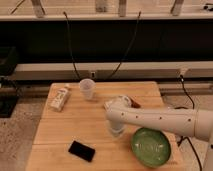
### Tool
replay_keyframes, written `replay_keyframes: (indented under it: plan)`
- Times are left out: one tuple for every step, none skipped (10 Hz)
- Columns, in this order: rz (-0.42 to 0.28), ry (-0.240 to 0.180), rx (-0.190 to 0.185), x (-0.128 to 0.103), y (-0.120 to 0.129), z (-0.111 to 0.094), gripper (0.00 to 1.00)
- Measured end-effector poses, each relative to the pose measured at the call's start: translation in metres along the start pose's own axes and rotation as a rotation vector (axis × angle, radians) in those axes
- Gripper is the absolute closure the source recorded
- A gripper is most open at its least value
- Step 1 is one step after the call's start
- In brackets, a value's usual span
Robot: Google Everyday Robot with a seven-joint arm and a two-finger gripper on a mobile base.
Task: Push the eraser across the table
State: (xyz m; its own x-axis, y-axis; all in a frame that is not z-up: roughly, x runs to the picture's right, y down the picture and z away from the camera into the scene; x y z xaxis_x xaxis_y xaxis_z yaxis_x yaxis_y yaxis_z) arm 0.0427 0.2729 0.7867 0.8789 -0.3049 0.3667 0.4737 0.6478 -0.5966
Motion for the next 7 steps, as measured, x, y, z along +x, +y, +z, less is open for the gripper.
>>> replay_keyframes:
  plan:
    - [-0.020,0.002,-0.004,-0.008,-0.002,0.003,0.99]
    - [-0.038,0.003,-0.007,-0.017,-0.005,0.006,0.99]
    - [-0.058,0.000,-0.009,-0.026,-0.008,0.008,0.99]
    - [-0.072,0.003,-0.011,-0.030,-0.010,0.009,0.99]
    - [-0.096,0.009,-0.018,-0.037,-0.011,0.011,0.99]
    - [-0.127,0.012,-0.019,-0.052,-0.018,0.013,0.99]
    - [-0.146,0.013,-0.020,-0.061,-0.021,0.014,0.99]
